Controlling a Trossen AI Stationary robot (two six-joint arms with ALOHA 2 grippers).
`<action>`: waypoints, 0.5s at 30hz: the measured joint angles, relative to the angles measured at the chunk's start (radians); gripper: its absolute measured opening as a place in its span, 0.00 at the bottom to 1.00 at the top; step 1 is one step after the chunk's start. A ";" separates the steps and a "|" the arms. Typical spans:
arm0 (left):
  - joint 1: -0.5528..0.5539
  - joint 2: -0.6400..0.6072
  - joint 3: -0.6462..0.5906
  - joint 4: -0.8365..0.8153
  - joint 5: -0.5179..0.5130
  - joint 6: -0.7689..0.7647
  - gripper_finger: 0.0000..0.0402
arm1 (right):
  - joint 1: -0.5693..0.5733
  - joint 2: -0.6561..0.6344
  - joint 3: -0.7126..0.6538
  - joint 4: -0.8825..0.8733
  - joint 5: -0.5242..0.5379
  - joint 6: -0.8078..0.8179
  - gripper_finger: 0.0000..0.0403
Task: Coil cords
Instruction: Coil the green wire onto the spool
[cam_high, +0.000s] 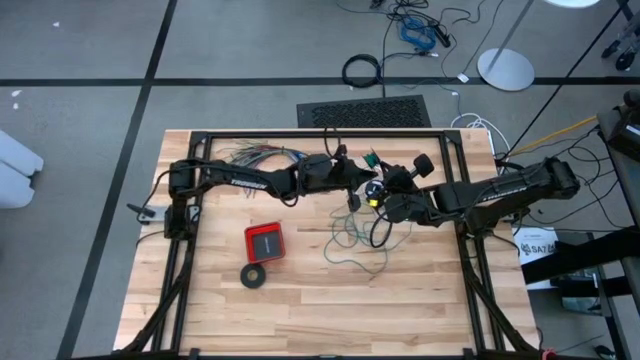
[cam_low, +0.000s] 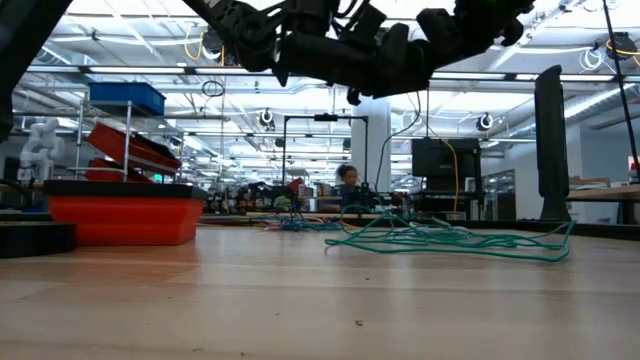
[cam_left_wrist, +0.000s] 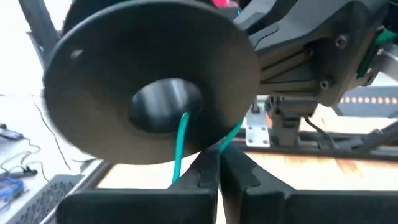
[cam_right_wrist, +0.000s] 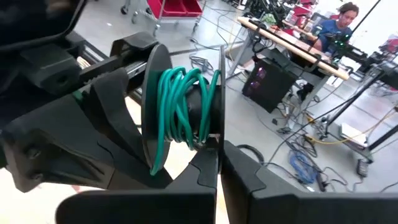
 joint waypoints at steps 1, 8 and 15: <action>0.000 0.000 -0.008 0.024 -0.007 0.000 0.00 | 0.003 -0.007 0.000 0.002 -0.002 0.001 0.00; 0.026 0.000 -0.012 0.039 -0.010 0.001 0.08 | 0.016 -0.061 0.000 0.046 -0.088 -0.032 0.00; 0.043 0.000 -0.012 0.030 0.022 0.003 0.16 | 0.017 -0.117 0.000 0.156 -0.227 -0.118 0.00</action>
